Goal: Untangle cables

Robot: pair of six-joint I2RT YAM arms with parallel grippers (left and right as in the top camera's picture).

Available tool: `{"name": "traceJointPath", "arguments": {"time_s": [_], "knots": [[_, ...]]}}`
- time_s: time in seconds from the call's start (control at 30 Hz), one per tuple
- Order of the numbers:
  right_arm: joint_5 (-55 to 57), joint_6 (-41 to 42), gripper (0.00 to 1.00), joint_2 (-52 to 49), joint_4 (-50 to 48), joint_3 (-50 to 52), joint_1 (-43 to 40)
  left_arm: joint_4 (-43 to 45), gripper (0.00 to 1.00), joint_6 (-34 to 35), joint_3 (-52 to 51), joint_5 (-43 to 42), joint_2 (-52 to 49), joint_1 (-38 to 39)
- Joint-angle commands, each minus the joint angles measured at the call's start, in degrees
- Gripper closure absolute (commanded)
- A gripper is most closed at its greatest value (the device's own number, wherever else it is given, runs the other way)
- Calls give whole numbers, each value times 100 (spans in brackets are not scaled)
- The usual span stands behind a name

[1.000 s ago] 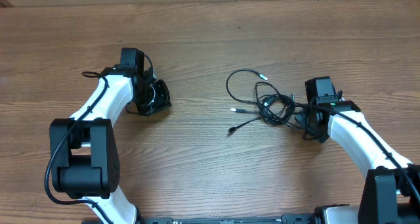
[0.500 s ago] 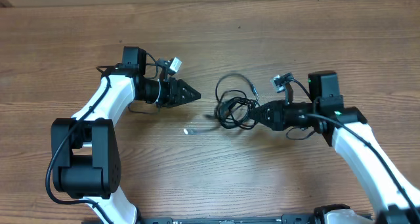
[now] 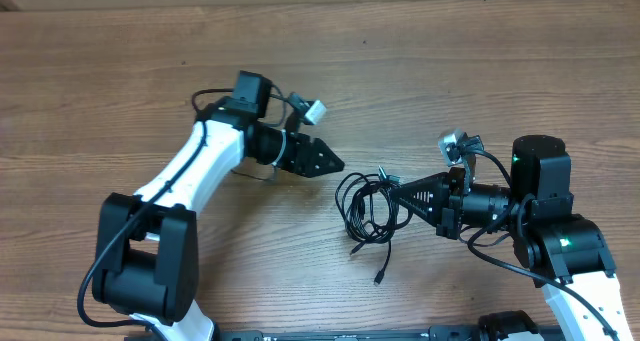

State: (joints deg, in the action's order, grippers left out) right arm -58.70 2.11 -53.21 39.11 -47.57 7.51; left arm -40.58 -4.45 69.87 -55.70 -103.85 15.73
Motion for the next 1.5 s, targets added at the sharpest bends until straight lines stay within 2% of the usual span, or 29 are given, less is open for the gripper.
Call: {"name": "traceJointPath", "arguments": {"time_s": [0.0, 0.13, 0.23, 0.33, 0.4, 0.5, 0.6, 0.77, 0.87, 1.0, 1.03, 1.1, 1.13, 1.2, 1.23, 1.33, 1.37, 1.47], "knots": [[-66, -109, 96, -63, -42, -157, -7, 151, 43, 125, 111, 662, 133, 424], [251, -63, 96, -350, 7, -157, -7, 238, 40, 273, 111, 1646, 133, 852], [267, -63, 92, -603, 55, -157, -7, 205, 36, 675, 111, 2785, 133, 1025], [566, -61, 90, -859, 79, -157, -7, 181, 34, 1143, 111, 3442, 133, 1056], [841, -61, 87, -1032, 155, -157, -7, 179, 33, 1290, 111, 3491, 131, 1056], [1073, -61, 82, -1333, 232, -157, -7, 186, 25, 1377, 111, 3491, 122, 1058], [1703, 31, 80, -1637, 249, -157, -7, 184, 24, 1394, 103, 3495, 103, 1056], [3163, 1038, 77, -2020, 264, -157, -7, 184, 22, 1392, 98, 3539, 101, 1056], [3239, 1034, 66, -2124, 260, -157, -7, 184, 22, 1394, 98, 3637, 101, 1056], [3762, 1287, 63, -2291, 271, -155, -7, 184, 20, 1672, 90, 4111, 101, 1056], [3993, 1547, 61, -2341, 284, -155, -7, 181, 15, 1875, 76, 4325, 101, 1056], [4199, 1816, 46, -2413, 280, -153, -7, 164, 3, 2105, 57, 4581, 101, 1056], [4199, 1829, 38, -2430, 278, -153, -7, 157, 0, 2142, 57, 4627, 101, 1056], [4199, 1829, 17, -2439, 282, -153, -7, 160, 0, 2142, 57, 4623, 101, 1056], [4199, 1827, 0, -2439, 282, -153, -7, 157, 0, 2142, 57, 4614, 101, 1056], [4199, 1827, 0, -2439, 282, -153, -7, 155, 2, 2144, 57, 4553, 101, 1056], [4199, 1827, 0, -2439, 280, -153, -7, 166, 12, 2142, 57, 4395, 101, 1056], [4199, 1827, 0, -2439, 280, -153, -7, 166, 17, 2140, 37, 3869, 101, 1062]]}}
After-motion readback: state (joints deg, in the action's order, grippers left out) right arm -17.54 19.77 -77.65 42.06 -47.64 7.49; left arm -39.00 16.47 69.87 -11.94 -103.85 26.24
